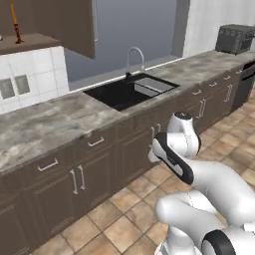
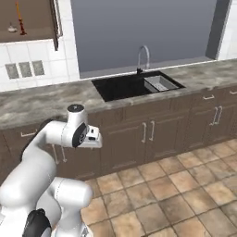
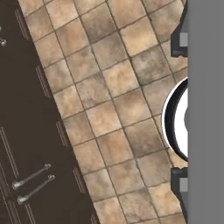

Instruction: Pick the candle and candle from the dining table and place them in the open cabinet. Close the cabinet after placing the objects.

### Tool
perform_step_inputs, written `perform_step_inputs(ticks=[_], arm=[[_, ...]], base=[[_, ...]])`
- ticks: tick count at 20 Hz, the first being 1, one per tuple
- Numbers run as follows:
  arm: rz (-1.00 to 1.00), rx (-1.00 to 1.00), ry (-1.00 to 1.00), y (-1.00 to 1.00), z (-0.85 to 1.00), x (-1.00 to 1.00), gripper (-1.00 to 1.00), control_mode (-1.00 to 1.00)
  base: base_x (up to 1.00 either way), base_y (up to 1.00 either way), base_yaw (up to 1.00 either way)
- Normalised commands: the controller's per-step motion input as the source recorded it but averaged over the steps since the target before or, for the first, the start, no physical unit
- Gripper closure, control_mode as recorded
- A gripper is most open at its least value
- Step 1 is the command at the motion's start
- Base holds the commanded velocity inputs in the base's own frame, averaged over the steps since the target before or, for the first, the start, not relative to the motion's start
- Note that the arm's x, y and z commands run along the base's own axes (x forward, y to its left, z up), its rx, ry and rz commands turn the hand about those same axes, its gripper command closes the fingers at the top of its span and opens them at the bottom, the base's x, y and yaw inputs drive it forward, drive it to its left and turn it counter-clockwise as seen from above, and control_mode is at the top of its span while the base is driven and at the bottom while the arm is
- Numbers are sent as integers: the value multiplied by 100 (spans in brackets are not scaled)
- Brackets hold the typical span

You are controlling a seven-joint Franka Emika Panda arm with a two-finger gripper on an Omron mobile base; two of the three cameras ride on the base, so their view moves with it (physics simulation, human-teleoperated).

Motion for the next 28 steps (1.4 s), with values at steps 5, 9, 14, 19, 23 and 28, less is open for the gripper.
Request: perform_step_inputs(ticks=[5,9,14,19,23,28], arm=[[0,0,0,0,0,0,-100,100],[0,0,0,0,0,0,-100,100],[0,0,0,0,0,0,-100,100],[0,0,0,0,0,0,-100,100],[0,0,0,0,0,0,-100,100],[0,0,0,0,0,0,-100,100]], base=[[0,0,-80],[2,0,-77],[41,0,-69],[99,0,-39],[100,-1,-33],[100,0,-35]])
